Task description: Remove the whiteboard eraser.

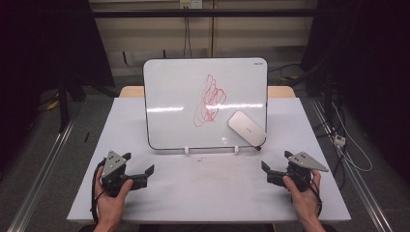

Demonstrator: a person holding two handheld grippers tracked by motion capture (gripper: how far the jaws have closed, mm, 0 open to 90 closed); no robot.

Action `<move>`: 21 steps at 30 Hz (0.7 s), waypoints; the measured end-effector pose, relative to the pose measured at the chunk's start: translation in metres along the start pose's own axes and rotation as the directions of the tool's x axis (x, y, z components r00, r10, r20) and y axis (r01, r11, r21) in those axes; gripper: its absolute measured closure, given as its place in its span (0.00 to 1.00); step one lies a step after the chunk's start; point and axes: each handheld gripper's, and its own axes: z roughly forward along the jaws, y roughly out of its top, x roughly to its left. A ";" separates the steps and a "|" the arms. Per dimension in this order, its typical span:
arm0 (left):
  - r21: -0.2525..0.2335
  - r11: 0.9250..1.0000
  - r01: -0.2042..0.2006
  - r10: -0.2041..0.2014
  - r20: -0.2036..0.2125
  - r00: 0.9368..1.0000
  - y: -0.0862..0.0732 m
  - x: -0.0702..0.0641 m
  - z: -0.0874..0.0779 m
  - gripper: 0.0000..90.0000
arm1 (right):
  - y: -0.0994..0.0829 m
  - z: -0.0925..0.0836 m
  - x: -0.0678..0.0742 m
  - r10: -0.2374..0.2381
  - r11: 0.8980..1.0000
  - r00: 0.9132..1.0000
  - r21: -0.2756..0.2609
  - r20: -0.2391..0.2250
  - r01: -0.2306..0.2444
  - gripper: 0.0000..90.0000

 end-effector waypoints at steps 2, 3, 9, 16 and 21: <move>-0.007 1.000 -0.009 0.009 -0.007 1.000 0.000 -0.001 0.000 0.06 | 0.000 0.000 0.000 0.002 1.000 1.000 0.000 -0.003 -0.002 0.07; -0.004 1.000 -0.013 0.013 -0.005 1.000 0.000 -0.002 0.000 0.06 | 0.000 0.001 -0.001 0.008 1.000 1.000 -0.003 -0.005 -0.008 0.07; 0.006 1.000 -0.018 0.018 -0.007 1.000 0.000 -0.004 0.002 0.05 | -0.001 0.002 0.000 -0.003 1.000 1.000 -0.007 -0.009 0.003 0.06; 0.018 1.000 -0.024 0.024 -0.017 1.000 0.000 -0.005 0.001 0.05 | -0.001 0.005 0.002 -0.032 0.999 0.999 0.010 -0.022 0.032 0.06; 0.014 1.000 -0.020 0.020 -0.014 1.000 0.000 -0.005 0.000 0.06 | 0.001 0.007 0.006 -0.041 0.999 0.999 0.007 -0.021 0.041 0.07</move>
